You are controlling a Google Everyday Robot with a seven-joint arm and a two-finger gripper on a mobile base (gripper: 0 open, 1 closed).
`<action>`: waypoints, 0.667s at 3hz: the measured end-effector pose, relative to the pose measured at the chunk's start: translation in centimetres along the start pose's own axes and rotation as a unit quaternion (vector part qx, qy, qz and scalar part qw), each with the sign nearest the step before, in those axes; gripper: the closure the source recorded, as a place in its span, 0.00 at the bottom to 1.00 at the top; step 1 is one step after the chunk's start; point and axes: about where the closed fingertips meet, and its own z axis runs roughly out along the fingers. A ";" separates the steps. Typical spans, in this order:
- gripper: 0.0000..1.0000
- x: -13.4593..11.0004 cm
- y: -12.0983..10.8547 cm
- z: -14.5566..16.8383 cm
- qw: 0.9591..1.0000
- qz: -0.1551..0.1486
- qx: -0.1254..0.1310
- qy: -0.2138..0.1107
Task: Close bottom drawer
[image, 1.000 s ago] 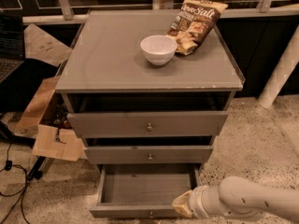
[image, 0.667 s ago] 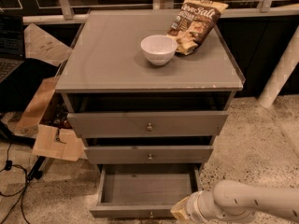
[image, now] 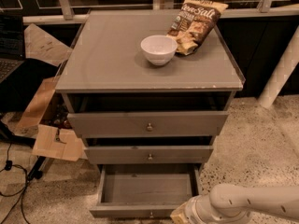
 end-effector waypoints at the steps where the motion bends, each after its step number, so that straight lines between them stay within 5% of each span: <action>1: 1.00 1.6 -0.9 1.6 0.999 0.032 0.014 -0.002; 2: 1.00 3.9 -3.1 4.5 0.997 0.071 0.027 -0.001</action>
Offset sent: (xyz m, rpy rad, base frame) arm 0.0126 -0.0348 -0.1263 -0.0243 0.0924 -0.2576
